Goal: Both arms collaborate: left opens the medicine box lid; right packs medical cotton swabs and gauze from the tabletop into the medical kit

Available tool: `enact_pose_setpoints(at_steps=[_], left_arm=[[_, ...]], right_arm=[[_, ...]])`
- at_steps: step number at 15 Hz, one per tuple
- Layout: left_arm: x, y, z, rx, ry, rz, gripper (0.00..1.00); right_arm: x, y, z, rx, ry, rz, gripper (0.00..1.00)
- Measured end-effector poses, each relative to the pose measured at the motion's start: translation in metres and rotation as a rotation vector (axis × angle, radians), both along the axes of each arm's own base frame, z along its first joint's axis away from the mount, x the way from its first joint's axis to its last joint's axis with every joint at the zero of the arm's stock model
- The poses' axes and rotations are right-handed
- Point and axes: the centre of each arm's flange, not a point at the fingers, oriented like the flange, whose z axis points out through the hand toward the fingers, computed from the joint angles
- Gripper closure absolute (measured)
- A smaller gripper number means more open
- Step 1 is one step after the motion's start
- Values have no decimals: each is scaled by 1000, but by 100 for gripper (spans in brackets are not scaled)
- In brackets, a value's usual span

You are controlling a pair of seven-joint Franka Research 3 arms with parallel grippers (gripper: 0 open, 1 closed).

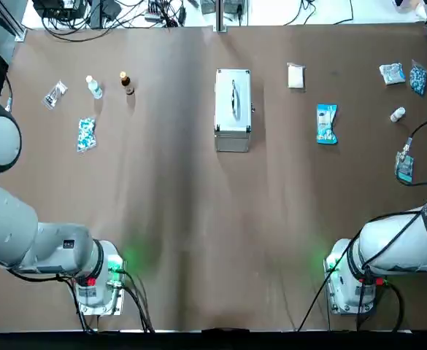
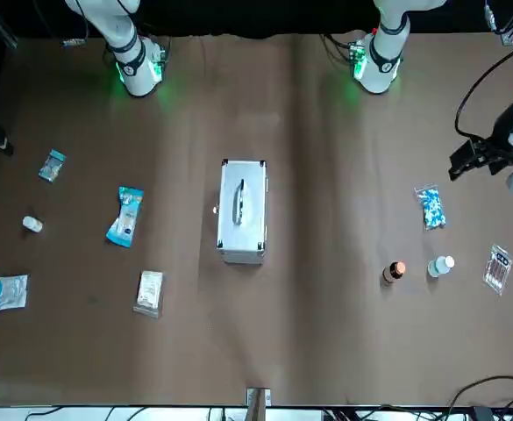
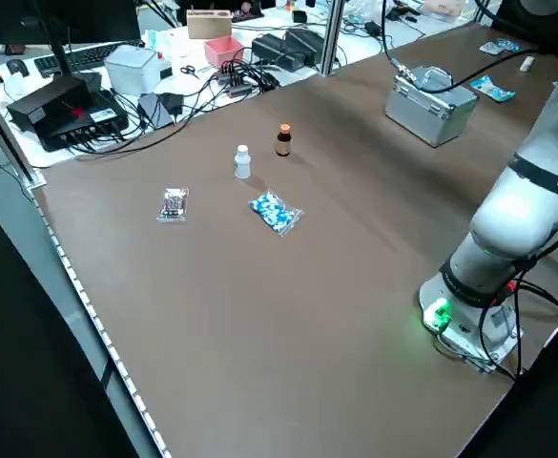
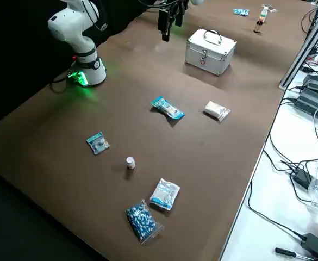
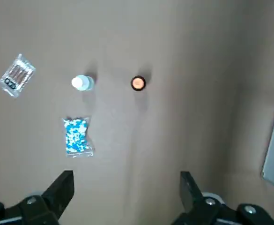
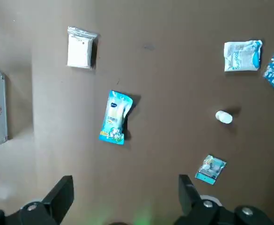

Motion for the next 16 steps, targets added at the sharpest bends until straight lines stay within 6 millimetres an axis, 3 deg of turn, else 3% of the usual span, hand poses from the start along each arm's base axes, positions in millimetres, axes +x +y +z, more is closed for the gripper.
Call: enact_pose_setpoints(at_steps=[2, 6, 9, 13, 16], left_arm=[[2, -29, -11, -6, 20, -53, 0], [3, -111, -42, -31, 53, -181, 0], [-3, -164, -66, -51, 89, -275, 0], [-20, -230, -94, -58, 136, -326, 0], [-25, -264, -111, -68, 134, -312, 0]], right_arm=[[0, 2, -2, 1, 3, 3, 1], [3, 23, -3, 3, 5, 42, 1], [11, 65, -15, 4, 26, 115, 1], [25, 130, -50, 3, 72, 223, 1], [31, 160, -73, 3, 114, 309, 1]])
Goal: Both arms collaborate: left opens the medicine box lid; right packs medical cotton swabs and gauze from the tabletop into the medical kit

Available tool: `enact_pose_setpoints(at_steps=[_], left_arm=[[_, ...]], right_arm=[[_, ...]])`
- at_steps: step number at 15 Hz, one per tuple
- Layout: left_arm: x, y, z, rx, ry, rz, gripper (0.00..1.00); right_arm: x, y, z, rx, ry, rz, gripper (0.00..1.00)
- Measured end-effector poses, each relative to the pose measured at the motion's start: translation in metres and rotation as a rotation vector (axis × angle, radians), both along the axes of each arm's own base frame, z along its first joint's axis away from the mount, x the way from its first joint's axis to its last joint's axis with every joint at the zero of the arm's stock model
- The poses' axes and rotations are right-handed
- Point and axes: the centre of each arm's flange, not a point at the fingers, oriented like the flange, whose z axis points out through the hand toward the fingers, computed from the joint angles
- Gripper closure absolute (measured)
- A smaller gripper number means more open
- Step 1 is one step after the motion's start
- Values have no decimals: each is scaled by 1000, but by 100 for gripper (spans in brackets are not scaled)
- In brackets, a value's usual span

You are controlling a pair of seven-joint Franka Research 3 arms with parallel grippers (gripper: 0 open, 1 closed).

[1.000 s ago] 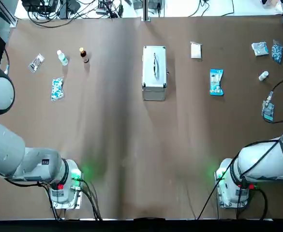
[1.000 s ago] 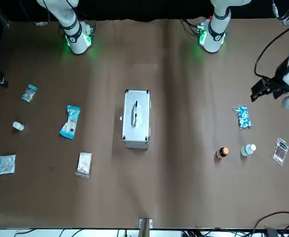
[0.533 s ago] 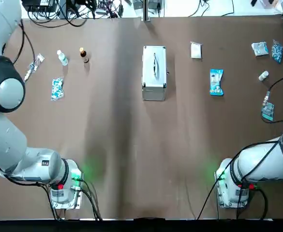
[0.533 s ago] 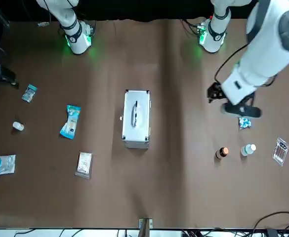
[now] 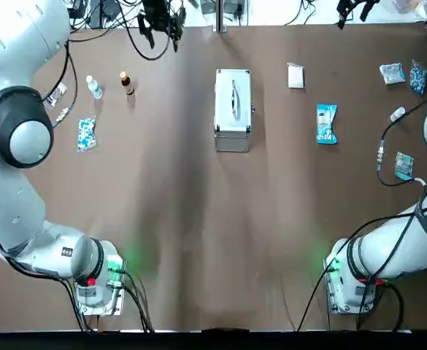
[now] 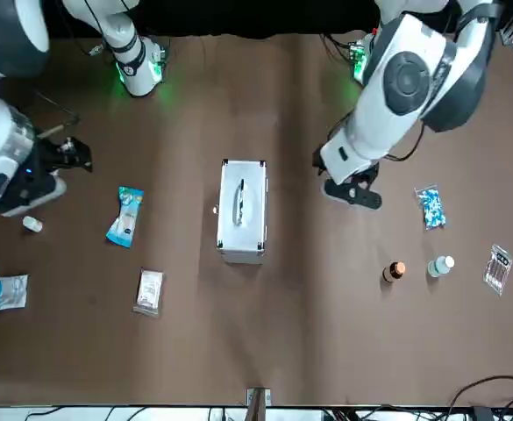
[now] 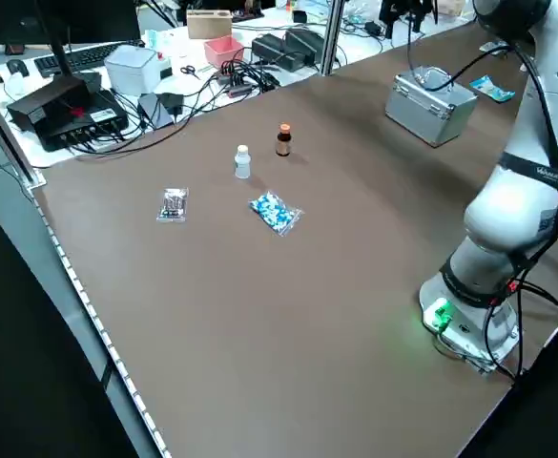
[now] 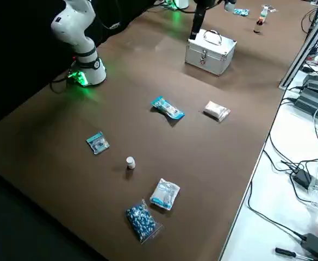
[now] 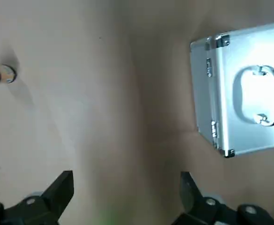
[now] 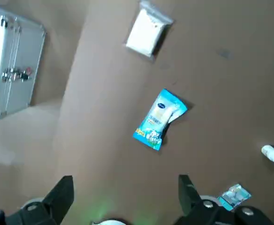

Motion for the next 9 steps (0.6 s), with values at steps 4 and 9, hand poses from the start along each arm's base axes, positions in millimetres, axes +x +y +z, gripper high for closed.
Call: enact_pose_setpoints(at_steps=[4, 9], left_arm=[[-6, -35, -20, -16, -2, 8, 0], [-25, -90, -41, -40, -15, 72, 0]], right_arm=[[5, 9, -15, 98, 32, 181, 1], [13, 7, -18, 222, -22, 464, 1]])
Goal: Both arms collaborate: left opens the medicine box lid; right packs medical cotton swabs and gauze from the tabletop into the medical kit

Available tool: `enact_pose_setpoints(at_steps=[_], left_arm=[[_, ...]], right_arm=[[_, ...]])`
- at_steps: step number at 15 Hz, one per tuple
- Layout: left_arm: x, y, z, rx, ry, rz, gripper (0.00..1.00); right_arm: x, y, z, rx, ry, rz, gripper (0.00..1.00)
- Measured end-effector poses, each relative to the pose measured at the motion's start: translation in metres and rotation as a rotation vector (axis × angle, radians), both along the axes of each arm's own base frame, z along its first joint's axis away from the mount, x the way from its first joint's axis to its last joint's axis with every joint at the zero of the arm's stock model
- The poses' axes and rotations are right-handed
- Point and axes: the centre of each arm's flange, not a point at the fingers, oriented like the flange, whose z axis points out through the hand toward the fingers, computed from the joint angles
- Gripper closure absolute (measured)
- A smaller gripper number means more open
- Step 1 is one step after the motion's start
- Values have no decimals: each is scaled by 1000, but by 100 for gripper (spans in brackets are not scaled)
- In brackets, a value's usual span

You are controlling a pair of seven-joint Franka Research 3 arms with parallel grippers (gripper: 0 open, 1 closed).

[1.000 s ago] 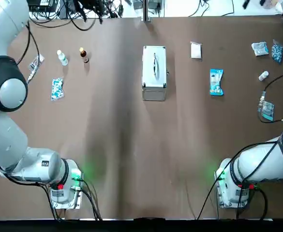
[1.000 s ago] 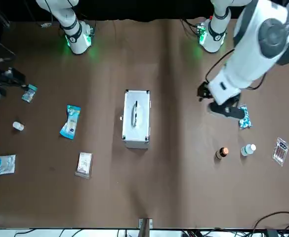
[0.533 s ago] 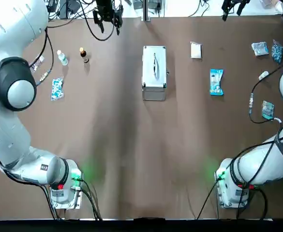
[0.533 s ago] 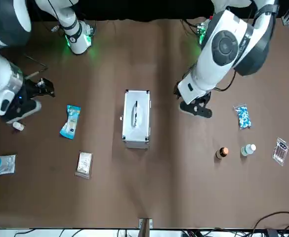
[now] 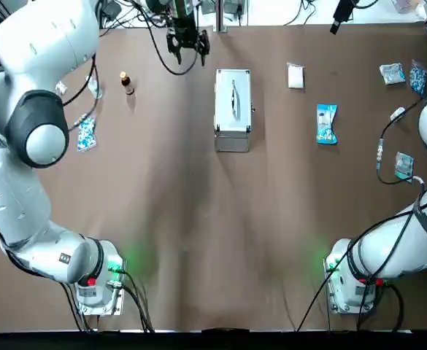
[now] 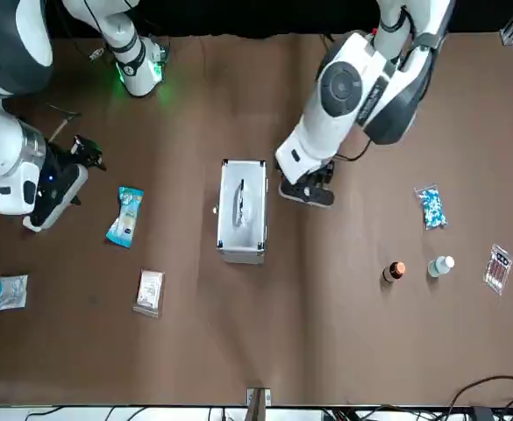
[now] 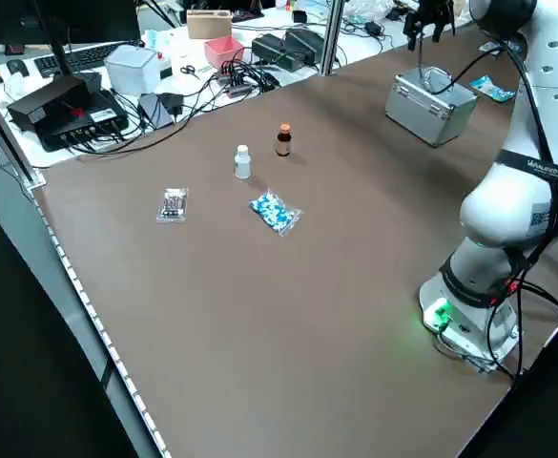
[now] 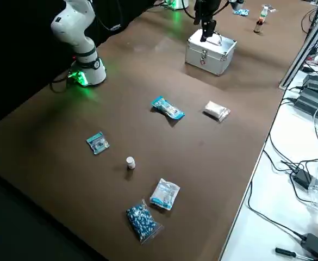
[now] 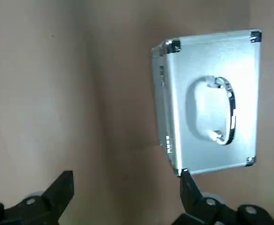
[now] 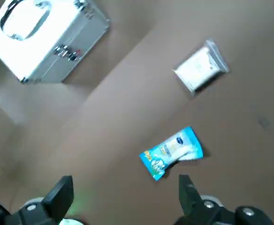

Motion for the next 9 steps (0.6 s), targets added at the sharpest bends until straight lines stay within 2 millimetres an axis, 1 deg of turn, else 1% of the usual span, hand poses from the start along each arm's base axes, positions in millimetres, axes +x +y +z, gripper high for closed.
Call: enact_pose_setpoints(at_steps=[5, 7, 9], left_arm=[[-12, -33, -13, -20, -5, 111, 0], [-16, -49, -23, -38, -9, 152, 0], [-20, -63, -37, -52, -6, 167, 0]], right_arm=[[6, 10, -28, 152, 8, 283, 1], [5, 14, -36, 189, 12, 345, 1], [3, 25, -43, 236, 15, 397, 1]])
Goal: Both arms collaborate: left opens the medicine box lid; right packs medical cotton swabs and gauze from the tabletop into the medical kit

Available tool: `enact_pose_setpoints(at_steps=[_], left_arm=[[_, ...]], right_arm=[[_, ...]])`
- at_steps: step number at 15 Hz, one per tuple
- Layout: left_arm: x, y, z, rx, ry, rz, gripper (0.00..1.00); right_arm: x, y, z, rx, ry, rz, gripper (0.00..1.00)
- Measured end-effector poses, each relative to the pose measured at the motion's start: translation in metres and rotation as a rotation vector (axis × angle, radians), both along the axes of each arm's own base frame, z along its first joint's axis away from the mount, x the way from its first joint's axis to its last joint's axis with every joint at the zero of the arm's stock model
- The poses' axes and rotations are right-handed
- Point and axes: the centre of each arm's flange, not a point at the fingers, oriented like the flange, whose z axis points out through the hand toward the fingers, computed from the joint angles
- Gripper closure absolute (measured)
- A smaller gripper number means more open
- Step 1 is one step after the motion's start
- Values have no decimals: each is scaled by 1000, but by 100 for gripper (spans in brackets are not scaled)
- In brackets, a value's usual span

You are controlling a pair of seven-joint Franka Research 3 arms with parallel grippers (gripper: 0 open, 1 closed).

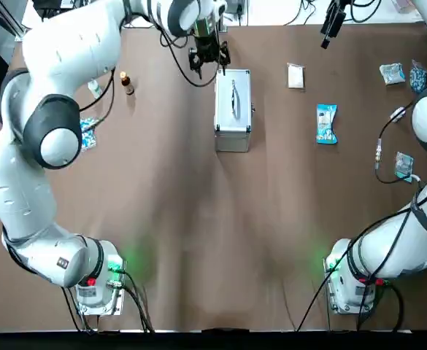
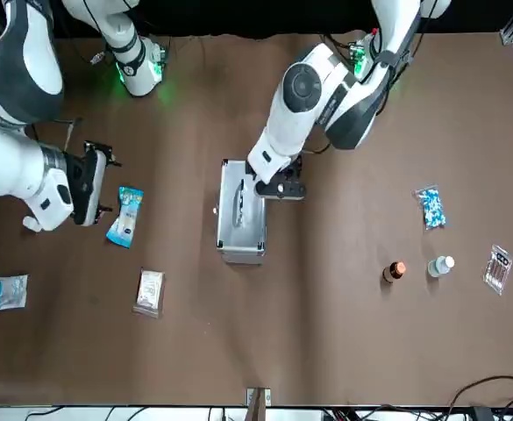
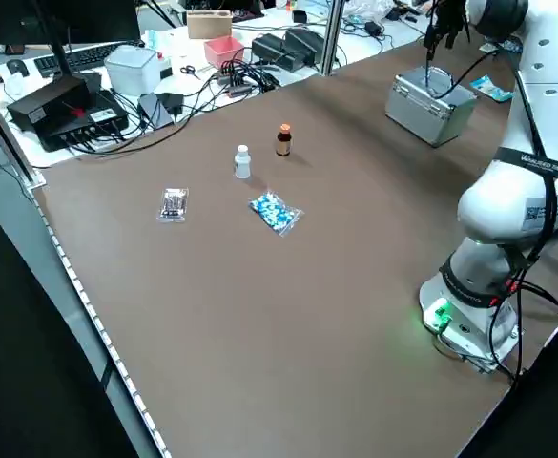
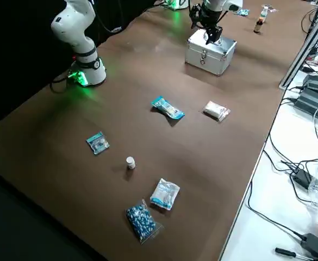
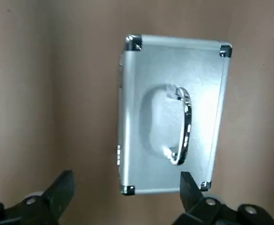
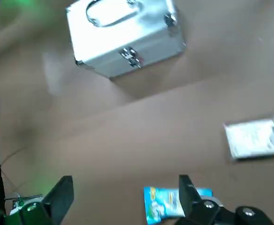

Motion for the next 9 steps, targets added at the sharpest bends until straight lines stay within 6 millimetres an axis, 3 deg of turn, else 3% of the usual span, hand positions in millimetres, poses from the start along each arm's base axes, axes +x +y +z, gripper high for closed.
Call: enact_pose_setpoints(at_steps=[4, 7, 9], left_arm=[[-8, -19, -22, -11, 11, 6, 0], [-10, -33, -26, -52, -17, 18, 0], [-12, -46, -35, -86, -32, 43, 0]], right_arm=[[-7, 34, -16, 66, -5, 97, 1], [-7, 41, -36, 146, -41, 168, 1], [-7, 47, -75, 208, -91, 179, 1]])
